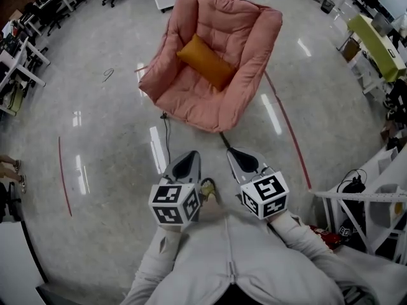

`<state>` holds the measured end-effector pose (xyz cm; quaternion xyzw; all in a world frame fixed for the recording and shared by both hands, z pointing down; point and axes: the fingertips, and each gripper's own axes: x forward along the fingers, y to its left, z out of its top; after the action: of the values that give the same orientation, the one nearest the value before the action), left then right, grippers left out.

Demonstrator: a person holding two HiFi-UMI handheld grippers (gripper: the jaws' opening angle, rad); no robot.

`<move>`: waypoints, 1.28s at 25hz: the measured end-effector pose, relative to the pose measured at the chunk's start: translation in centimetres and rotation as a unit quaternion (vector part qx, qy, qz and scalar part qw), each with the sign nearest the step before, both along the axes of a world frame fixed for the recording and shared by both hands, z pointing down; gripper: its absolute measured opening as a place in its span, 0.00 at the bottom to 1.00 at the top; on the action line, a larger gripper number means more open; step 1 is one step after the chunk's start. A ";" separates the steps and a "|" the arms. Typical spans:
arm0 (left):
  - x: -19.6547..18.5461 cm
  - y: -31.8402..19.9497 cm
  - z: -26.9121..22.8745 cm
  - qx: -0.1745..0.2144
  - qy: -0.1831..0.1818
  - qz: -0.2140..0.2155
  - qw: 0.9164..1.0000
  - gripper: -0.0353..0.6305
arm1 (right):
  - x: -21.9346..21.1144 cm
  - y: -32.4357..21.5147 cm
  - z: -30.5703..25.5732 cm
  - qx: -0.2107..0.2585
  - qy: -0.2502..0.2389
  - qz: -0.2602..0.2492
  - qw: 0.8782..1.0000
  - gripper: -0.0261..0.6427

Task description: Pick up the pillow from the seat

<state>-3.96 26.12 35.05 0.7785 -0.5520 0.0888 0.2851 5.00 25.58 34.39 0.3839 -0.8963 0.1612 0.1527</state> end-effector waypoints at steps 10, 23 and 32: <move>-3.9 -5.7 0.5 -0.003 -0.004 0.005 1.000 0.06 | -3.9 -5.7 0.7 -0.003 0.003 -0.001 1.000 0.04; -6.3 -10.9 2.1 -0.017 -0.002 0.020 1.000 0.06 | -5.6 -11.6 1.5 -0.010 0.004 0.031 0.999 0.04; -6.0 -13.2 3.3 -0.030 0.002 0.016 0.999 0.06 | -2.5 -13.4 2.9 -0.035 0.022 0.074 0.996 0.04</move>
<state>-10.00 12.88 38.32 0.7786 -0.5358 0.1083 0.3082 2.51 12.22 37.25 0.4468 -0.8558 0.1948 0.1731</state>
